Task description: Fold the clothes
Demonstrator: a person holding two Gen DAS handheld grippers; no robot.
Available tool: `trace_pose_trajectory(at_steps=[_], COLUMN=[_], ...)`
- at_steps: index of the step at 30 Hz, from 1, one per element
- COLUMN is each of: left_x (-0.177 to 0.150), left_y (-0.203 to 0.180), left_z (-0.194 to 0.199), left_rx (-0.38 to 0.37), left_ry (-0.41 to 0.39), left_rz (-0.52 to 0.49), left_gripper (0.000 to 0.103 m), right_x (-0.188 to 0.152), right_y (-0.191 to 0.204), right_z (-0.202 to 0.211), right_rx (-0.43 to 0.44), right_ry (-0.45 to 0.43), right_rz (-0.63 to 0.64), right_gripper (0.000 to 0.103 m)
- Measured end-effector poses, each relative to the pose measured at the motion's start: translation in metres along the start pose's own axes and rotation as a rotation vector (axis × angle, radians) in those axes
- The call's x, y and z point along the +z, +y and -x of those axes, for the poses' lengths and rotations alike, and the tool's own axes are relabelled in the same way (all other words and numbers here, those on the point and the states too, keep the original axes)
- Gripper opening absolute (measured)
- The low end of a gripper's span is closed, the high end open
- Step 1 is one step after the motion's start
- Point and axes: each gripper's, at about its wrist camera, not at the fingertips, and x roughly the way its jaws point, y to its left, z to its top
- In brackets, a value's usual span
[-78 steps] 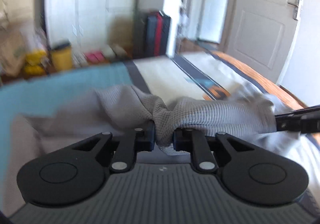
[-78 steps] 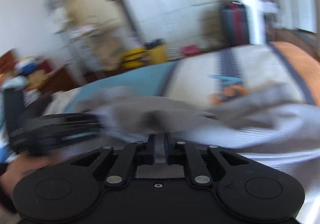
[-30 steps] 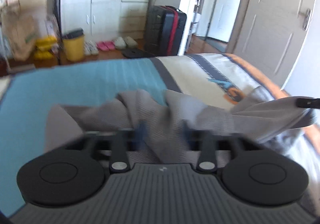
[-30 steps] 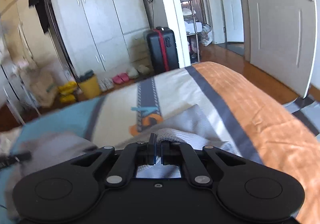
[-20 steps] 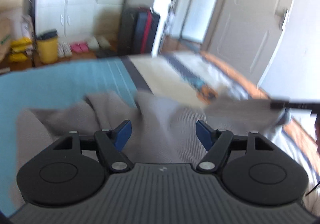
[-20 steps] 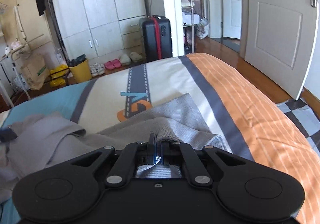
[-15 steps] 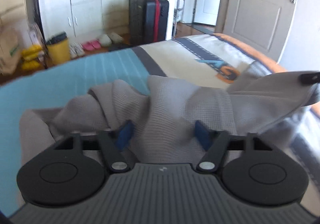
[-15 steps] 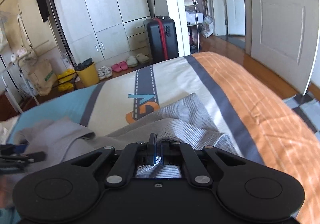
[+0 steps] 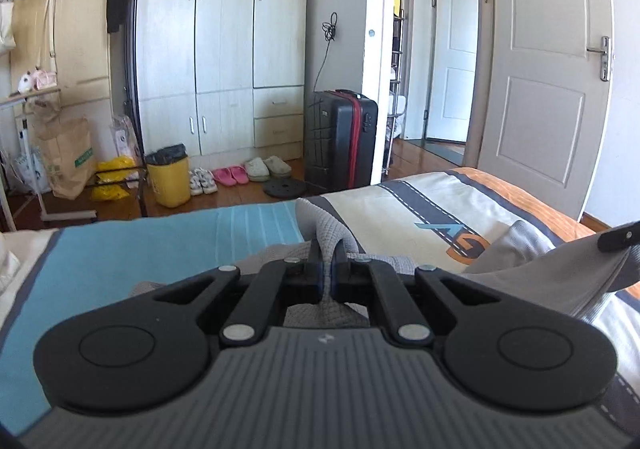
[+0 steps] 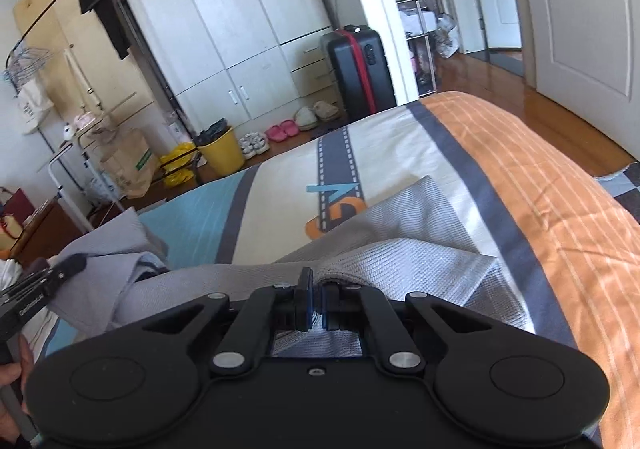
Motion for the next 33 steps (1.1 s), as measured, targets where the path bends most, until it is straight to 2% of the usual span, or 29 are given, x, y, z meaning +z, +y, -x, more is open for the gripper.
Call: trace_pose_trajectory(at_steps=[2,4,5,6,9,11,12,13,14,15,16,17,19,22,24,25,29,30,33], left_x=[-0.003,-0.003,0.006,0.014,0.072,0.114,0.126,0.131,0.137,0.135,0.125,0.114,0.076,0.011,-0.017,-0.022,-0.020,-0.020,-0.028], left_y=[-0.001,-0.007,-0.007,-0.008,-0.002,0.003,0.002,0.002,0.002,0.004,0.008,0.013,0.021,0.026,0.020,0.011,-0.023,-0.029,-0.046], left_z=[-0.005,-0.018,-0.026,-0.033,-0.057,-0.077,-0.084,-0.090,-0.096,-0.097,-0.095,-0.092,-0.075,-0.043,-0.034,-0.035,-0.029,-0.028,-0.026], left_rx=[0.050,0.123,0.120,0.118,0.163,0.240,0.329,0.379,0.426,0.435,0.442,0.447,0.395,0.301,0.233,0.207,0.128,0.098,0.043], left_ry=[-0.009,-0.025,-0.029,-0.034,-0.139,-0.196,-0.234,-0.235,-0.233,-0.192,-0.148,-0.105,-0.048,0.029,0.099,0.140,0.051,0.038,0.080], left_rz=[-0.002,-0.058,-0.073,-0.088,-0.138,-0.189,-0.228,-0.242,-0.256,-0.257,-0.244,-0.231,-0.230,-0.246,-0.278,-0.335,-0.483,-0.489,-0.471], left_gripper=[0.003,0.003,0.003,0.003,0.003,0.004,0.004,0.005,0.015,0.035,0.046,0.056,0.056,0.056,0.056,0.056,0.057,0.059,0.062], right_x=[0.001,0.022,0.033,0.052,0.121,0.154,0.171,0.171,0.170,0.169,0.157,0.141,0.102,0.040,0.003,-0.009,-0.027,-0.027,-0.030], right_y=[-0.001,-0.004,-0.005,-0.001,0.019,0.025,0.028,0.025,0.021,0.018,0.012,0.005,-0.011,-0.039,-0.063,-0.072,-0.078,-0.074,-0.056], right_z=[-0.010,-0.028,-0.038,-0.045,-0.066,-0.075,-0.079,-0.082,-0.084,-0.087,-0.087,-0.085,-0.074,-0.053,-0.043,-0.043,-0.051,-0.054,-0.062], right_rx=[0.002,0.006,0.007,-0.013,-0.095,-0.135,-0.154,-0.180,-0.207,-0.234,-0.270,-0.271,-0.227,-0.217,-0.164,-0.144,-0.065,-0.038,-0.004], right_ry=[0.016,0.033,0.042,0.019,-0.098,-0.245,-0.320,-0.336,-0.346,-0.355,-0.339,-0.308,-0.227,-0.096,-0.002,0.067,0.235,0.262,0.278], right_rz=[0.014,0.003,-0.004,0.042,0.212,0.213,0.211,0.174,0.133,0.093,0.057,0.038,0.046,0.080,0.067,0.057,0.051,0.073,0.099], right_gripper=[0.005,0.005,0.005,0.005,0.004,0.005,0.015,0.027,0.054,0.067,0.066,0.066,0.066,0.066,0.066,0.066,0.066,0.066,0.066])
